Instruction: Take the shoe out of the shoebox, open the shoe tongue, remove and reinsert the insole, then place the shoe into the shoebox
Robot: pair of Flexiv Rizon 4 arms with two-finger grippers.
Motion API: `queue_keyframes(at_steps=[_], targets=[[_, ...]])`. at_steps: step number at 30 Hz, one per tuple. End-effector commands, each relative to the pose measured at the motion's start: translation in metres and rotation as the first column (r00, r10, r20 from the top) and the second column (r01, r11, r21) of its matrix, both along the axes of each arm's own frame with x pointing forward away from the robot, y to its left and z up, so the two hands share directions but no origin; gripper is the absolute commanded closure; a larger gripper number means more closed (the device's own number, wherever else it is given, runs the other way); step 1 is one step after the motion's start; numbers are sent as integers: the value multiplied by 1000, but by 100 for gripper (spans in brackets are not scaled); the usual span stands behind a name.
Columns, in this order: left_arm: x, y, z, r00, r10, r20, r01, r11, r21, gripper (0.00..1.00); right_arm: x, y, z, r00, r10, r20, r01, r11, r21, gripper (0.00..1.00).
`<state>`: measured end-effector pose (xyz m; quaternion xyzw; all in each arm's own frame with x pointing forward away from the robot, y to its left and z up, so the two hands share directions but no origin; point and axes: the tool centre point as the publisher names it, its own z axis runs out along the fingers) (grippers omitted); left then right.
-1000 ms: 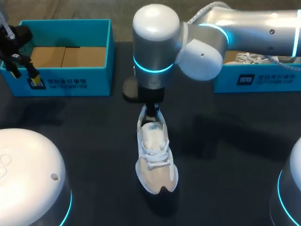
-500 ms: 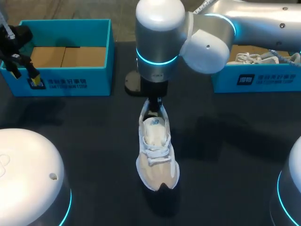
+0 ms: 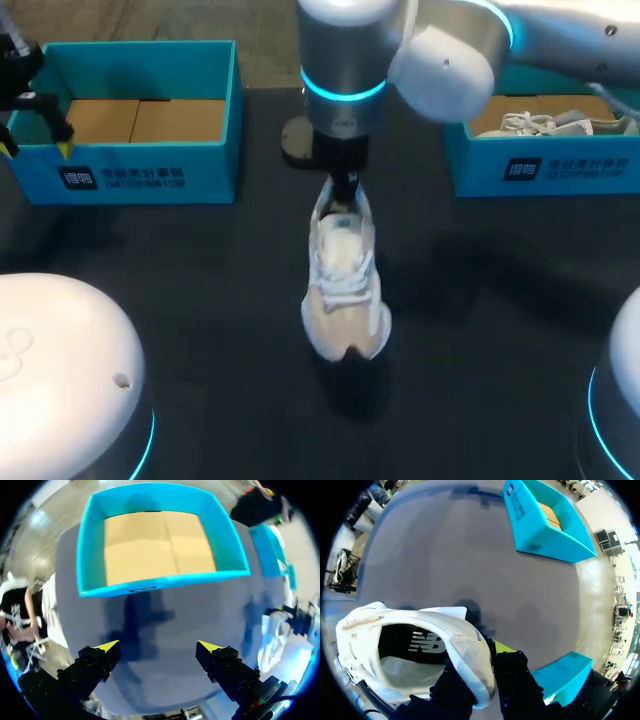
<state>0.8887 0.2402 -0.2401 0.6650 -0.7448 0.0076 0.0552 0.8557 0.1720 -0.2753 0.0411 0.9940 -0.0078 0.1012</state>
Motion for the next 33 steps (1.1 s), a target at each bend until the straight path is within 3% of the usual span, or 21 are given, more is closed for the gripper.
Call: queue_keyframes(at_steps=[1, 8, 21, 33], targets=[[2, -4, 6, 998, 56, -6, -56, 997, 56, 0, 11, -15, 28, 1000, 1, 12, -1, 1000, -16, 100], [3, 4, 7, 995, 97, -12, -96, 992, 86, 0, 40, -35, 54, 998, -15, 66, 19, 997, -68, 100], [3, 4, 7, 995, 97, -12, -96, 992, 86, 0, 96, -79, 116, 991, 64, 116, -59, 997, -49, 100], [3, 4, 7, 995, 97, -12, -96, 992, 86, 0, 97, -81, 120, 992, 51, 113, -46, 998, -48, 100]])
